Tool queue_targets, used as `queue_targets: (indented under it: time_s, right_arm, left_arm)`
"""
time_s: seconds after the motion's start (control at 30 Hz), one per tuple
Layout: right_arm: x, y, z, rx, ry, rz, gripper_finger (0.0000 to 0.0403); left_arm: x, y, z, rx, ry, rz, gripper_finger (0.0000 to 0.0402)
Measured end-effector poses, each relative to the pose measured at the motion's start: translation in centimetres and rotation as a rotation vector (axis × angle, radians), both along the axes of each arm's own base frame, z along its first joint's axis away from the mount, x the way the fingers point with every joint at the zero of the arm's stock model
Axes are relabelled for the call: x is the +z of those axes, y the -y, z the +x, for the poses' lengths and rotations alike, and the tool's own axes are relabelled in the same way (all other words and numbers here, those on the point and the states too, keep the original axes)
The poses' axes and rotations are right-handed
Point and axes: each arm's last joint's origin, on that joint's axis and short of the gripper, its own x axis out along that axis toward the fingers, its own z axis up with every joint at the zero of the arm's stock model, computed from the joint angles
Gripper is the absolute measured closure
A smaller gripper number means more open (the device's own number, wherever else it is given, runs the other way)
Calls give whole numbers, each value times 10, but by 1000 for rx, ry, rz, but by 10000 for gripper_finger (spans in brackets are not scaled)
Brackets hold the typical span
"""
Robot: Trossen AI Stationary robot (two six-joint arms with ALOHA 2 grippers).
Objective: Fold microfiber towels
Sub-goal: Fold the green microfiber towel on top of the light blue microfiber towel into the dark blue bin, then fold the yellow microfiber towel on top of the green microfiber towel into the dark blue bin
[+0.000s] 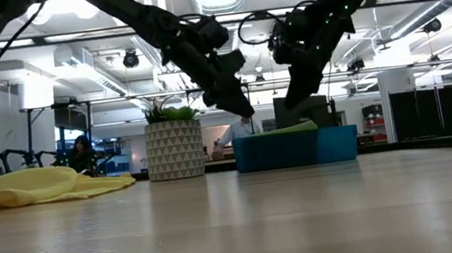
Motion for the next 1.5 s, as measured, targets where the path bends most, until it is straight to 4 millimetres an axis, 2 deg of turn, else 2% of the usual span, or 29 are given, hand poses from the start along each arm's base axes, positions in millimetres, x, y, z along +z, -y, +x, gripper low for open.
queue_targets:
  time_s: [0.13, 0.27, 0.43, 0.6, 0.7, 0.8, 0.93, 1.1, 1.2, 1.37, 1.5]
  right_arm:
    - [-18, 4, 4, 16, -50, 27, 234]
    - [-38, 3, 9, 29, -117, 87, 250]
    - [-52, 4, 8, 15, -188, 93, 262]
    - [-39, 6, 7, 22, -170, 42, 269]
    - [-27, 10, 8, 9, -132, 14, 267]
    - [-26, 14, 8, 1, -121, 4, 267]
    - [-29, 18, 11, -11, -103, -6, 269]
    - [-34, 23, 9, -31, -112, 8, 274]
    - [-34, 27, 7, -44, -112, 10, 276]
    - [-26, 33, -3, -87, -92, 2, 275]
    - [-15, 37, -13, -143, -69, 6, 279]
  left_arm:
    - [-21, -2, 7, -6, -33, -23, 281]
    - [-32, -3, 11, -34, -38, -57, 311]
    - [-42, -1, 4, 26, -172, -49, 341]
    - [-29, -5, -4, 84, -189, 10, 366]
    - [-9, -10, -4, 104, -104, 59, 376]
    - [4, -13, 0, 95, -15, 94, 385]
    - [-7, -15, 10, 24, 26, 53, 396]
    - [-39, -14, 20, -10, -53, -5, 401]
    - [-48, -12, 21, -3, -132, -17, 401]
    - [-42, -14, 15, 82, -200, 52, 402]
    - [-16, -12, 8, 93, -152, 78, 402]
